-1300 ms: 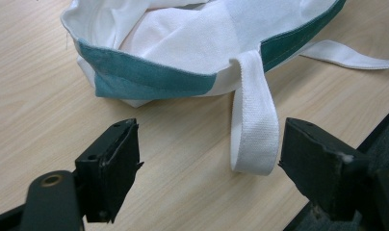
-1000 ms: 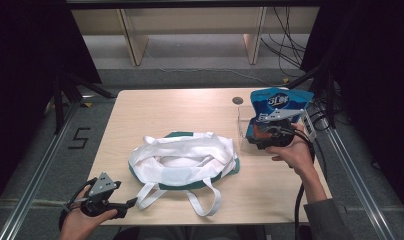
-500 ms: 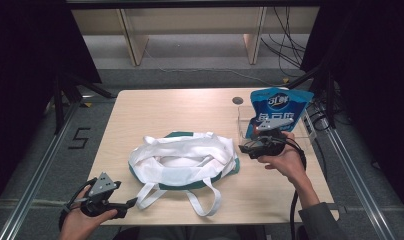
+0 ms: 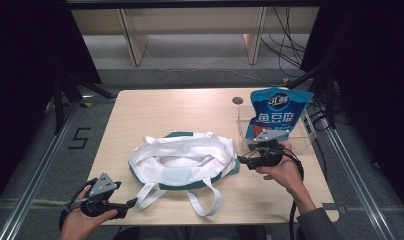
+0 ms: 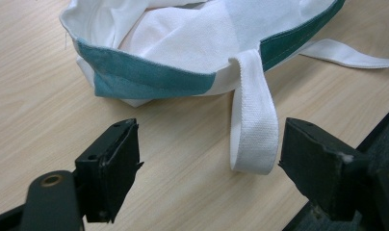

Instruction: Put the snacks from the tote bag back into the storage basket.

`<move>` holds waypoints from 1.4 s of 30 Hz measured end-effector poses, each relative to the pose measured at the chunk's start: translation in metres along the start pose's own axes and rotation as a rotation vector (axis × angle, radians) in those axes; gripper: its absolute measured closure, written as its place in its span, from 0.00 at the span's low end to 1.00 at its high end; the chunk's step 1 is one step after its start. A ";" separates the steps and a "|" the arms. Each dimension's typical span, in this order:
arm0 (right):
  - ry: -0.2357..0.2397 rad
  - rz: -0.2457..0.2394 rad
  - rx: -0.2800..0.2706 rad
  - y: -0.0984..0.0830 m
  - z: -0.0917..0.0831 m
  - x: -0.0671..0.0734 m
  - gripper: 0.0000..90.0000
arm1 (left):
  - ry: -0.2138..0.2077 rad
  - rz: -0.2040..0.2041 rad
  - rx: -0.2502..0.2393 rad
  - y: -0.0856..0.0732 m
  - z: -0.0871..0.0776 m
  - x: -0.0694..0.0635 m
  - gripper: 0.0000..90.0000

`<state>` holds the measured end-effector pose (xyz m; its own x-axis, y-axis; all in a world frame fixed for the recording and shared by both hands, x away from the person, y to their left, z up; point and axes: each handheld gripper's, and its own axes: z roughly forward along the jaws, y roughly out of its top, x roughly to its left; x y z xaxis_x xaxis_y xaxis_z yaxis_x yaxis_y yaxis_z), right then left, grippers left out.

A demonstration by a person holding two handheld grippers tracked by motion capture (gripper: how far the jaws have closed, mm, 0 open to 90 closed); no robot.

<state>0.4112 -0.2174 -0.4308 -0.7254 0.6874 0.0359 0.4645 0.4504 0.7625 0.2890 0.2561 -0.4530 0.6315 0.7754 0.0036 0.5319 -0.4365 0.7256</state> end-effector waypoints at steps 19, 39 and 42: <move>0.032 -0.016 0.027 -0.024 -0.013 0.021 0.37 | -0.002 -0.002 0.000 0.000 0.000 0.000 0.23; -0.003 0.036 0.072 -0.052 -0.028 0.047 0.27 | 0.001 0.020 0.005 0.000 0.000 0.001 0.23; -0.007 0.029 0.073 -0.058 -0.030 0.049 0.26 | 0.000 0.018 0.008 0.000 0.000 0.000 0.23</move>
<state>0.3335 -0.2275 -0.4538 -0.7079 0.7044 0.0523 0.5210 0.4707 0.7121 0.2892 0.2563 -0.4532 0.6407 0.7676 0.0167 0.5253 -0.4541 0.7196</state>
